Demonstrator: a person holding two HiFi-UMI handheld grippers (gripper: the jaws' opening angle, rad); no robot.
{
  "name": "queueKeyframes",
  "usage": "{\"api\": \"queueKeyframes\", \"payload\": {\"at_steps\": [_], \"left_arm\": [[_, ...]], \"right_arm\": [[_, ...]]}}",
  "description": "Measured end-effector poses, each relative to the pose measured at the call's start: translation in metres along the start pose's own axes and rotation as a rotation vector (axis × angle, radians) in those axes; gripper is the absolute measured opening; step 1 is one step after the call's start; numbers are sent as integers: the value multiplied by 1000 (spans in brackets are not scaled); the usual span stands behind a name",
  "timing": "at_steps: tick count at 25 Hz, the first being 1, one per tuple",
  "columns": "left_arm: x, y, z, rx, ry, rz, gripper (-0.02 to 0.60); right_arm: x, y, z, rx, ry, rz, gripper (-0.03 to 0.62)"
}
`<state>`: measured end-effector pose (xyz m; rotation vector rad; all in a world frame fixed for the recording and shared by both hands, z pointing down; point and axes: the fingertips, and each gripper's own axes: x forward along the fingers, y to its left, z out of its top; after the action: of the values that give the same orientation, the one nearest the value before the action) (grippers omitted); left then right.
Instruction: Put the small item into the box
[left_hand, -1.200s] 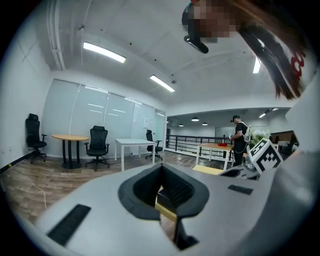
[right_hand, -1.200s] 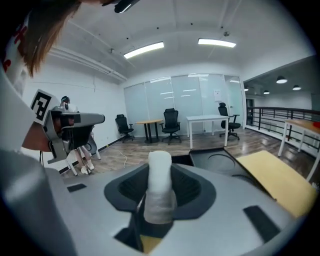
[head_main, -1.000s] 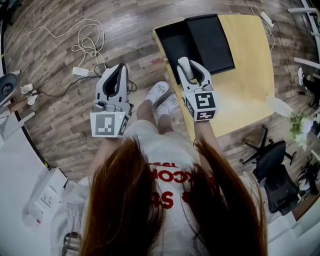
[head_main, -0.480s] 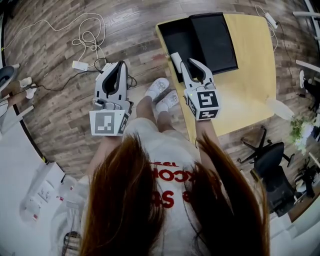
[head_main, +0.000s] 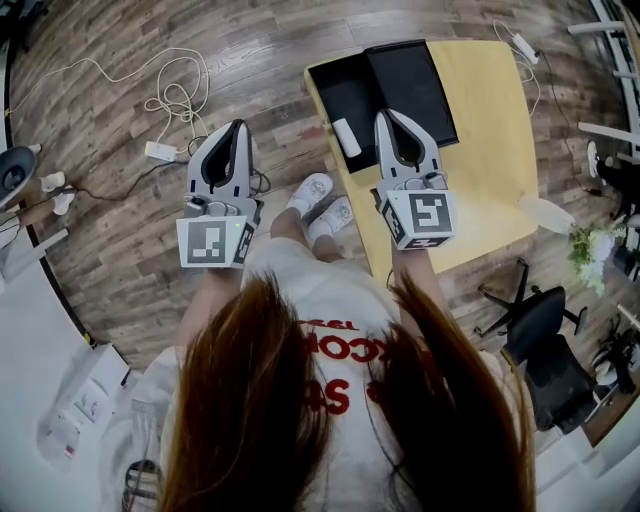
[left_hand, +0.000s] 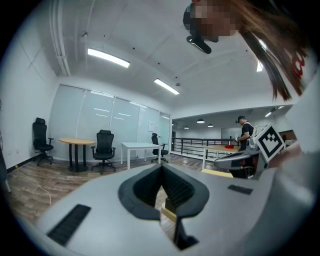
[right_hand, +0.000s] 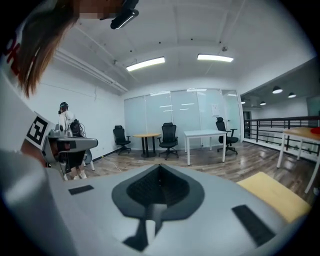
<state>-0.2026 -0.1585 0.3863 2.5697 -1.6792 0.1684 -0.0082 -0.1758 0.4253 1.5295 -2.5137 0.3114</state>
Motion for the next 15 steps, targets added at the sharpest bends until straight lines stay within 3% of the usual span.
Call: {"api": "queueKeyframes", "payload": {"at_steps": [8, 15], "left_arm": [[1, 4, 40, 56, -88, -2, 6], [9, 1, 59, 74, -131, -37, 6]], "right_arm": [[-6, -3, 73, -20, -165, 10, 6], [-22, -8, 90, -23, -217, -44, 5]]}}
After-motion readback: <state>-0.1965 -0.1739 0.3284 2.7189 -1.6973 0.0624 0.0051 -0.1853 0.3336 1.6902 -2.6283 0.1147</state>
